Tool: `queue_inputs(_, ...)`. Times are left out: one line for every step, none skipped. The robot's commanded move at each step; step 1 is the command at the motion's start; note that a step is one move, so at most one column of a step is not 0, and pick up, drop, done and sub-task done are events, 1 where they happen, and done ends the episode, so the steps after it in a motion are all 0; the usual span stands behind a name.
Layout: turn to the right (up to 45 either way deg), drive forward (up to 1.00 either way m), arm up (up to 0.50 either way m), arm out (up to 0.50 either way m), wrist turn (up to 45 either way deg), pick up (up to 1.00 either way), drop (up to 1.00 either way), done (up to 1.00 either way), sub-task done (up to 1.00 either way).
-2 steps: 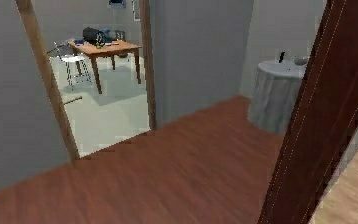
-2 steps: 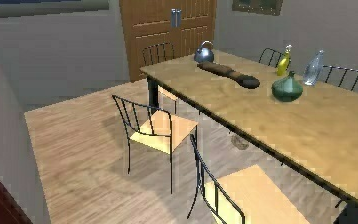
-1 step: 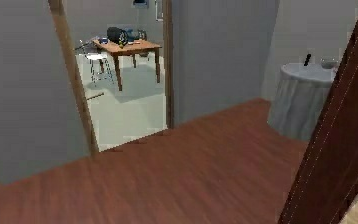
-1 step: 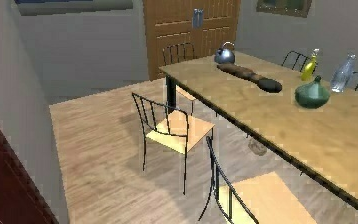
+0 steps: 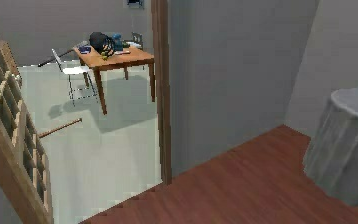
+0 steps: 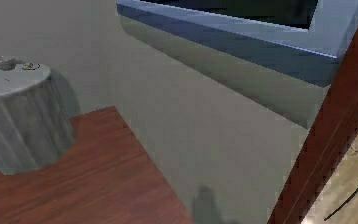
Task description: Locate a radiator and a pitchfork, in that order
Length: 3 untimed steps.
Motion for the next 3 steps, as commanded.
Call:
queue_inputs(-15.0, 0.00, 0.00, 0.00, 0.0, 0.00, 0.00, 0.00, 0.00)
queue_inputs(0.0, 1.00, 0.00, 0.00, 0.0, 0.00, 0.00, 0.00, 0.00)
queue_inputs(-3.0, 0.00, 0.00, 0.00, 0.0, 0.00, 0.00, 0.00, 0.00)
